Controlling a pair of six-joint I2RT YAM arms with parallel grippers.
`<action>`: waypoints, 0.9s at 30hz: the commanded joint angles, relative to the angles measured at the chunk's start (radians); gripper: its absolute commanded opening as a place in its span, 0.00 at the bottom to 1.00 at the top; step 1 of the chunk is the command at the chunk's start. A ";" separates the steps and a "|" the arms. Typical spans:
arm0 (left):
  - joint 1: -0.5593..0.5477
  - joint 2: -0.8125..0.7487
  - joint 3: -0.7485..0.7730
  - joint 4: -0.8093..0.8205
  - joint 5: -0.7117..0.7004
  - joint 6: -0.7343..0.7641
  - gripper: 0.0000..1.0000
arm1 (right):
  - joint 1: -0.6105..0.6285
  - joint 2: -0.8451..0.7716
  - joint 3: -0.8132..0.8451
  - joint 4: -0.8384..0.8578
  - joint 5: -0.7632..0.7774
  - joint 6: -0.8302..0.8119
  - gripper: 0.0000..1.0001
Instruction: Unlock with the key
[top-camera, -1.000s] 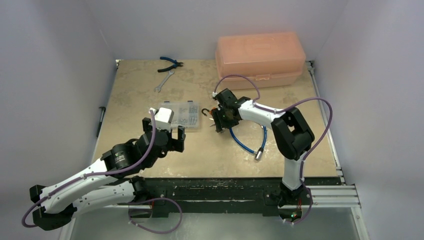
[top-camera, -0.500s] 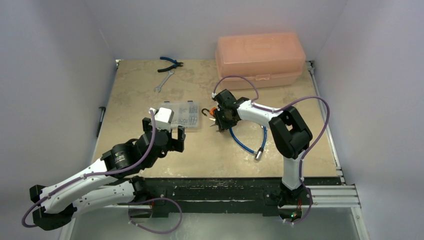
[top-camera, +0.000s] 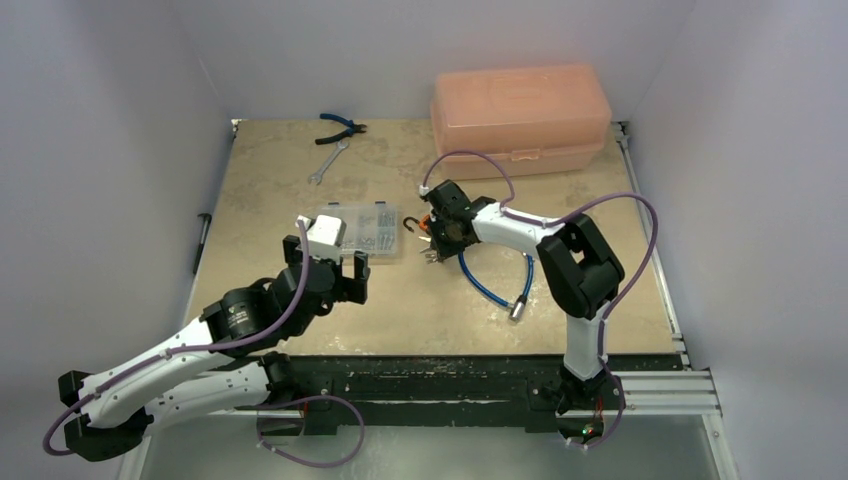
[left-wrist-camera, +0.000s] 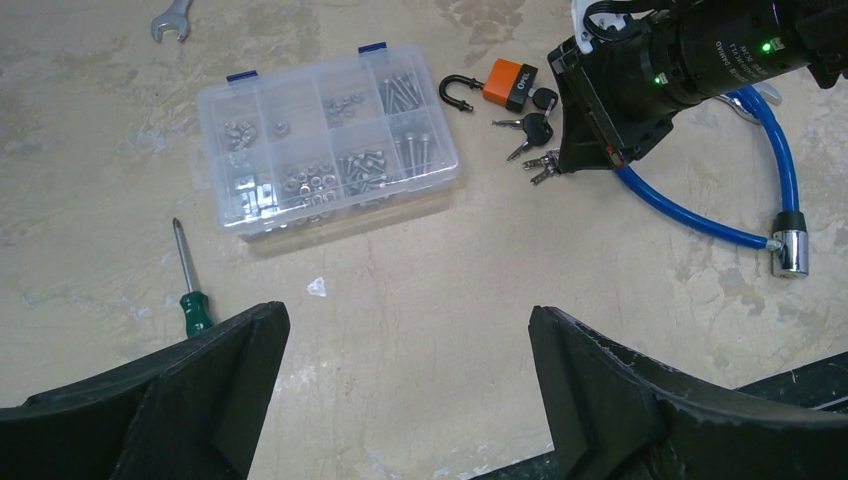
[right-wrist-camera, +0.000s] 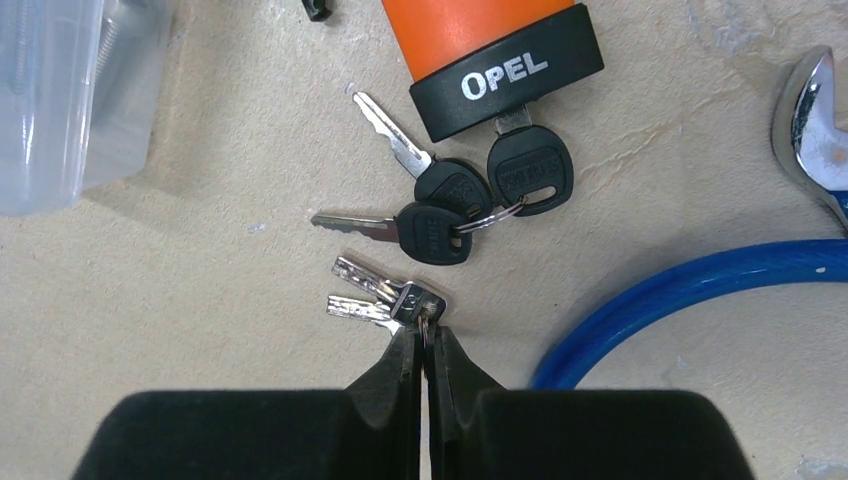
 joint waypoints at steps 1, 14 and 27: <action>0.005 -0.012 -0.003 0.013 -0.024 0.015 0.99 | 0.006 -0.033 -0.035 0.016 -0.005 0.004 0.05; 0.004 -0.022 -0.003 0.012 -0.024 0.007 0.99 | 0.007 -0.157 -0.120 0.088 -0.084 0.055 0.00; 0.004 -0.049 -0.001 0.018 -0.028 -0.044 0.97 | 0.007 -0.282 -0.213 0.163 -0.124 0.127 0.00</action>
